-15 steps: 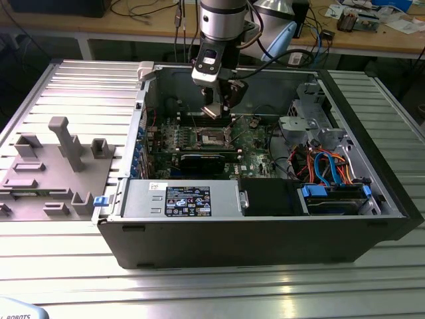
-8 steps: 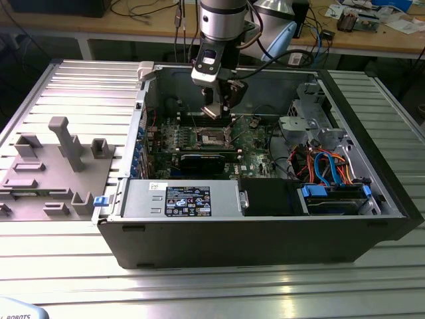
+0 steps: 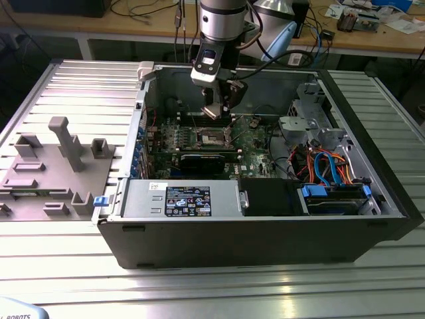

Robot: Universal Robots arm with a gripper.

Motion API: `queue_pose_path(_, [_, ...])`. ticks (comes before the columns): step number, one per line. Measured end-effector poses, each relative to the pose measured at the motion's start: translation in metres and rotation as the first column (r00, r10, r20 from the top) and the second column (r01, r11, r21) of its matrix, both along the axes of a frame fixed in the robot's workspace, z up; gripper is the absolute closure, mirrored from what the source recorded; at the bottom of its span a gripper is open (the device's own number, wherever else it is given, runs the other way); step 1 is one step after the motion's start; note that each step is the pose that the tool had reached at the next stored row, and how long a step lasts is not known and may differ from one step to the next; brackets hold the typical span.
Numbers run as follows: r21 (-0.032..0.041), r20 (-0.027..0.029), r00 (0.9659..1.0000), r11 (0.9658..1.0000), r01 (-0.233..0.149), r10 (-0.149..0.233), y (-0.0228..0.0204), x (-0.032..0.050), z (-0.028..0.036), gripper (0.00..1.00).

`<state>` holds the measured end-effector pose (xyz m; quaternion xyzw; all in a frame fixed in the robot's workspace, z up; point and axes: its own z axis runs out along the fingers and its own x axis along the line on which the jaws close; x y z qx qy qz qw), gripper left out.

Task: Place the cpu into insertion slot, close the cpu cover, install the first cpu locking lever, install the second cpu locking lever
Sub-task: 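Place the cpu into insertion slot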

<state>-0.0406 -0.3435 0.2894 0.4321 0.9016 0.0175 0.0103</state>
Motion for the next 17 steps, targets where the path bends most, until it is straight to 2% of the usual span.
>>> queue_pose_path(6, [0.0002, 0.0, 1.0, 1.0, 0.007, -0.007, 0.0, 0.0, -0.0001, 0.45])
queue_pose_path(9, [0.0001, 0.0001, 0.9988, 0.9988, 0.048, -0.048, 0.0, 0.0, -0.0001, 0.45])
queue_pose_path(17, [0.0001, 0.0001, 0.9981, 0.9981, 0.062, -0.062, 0.0, 0.0, -0.0001, 0.45])
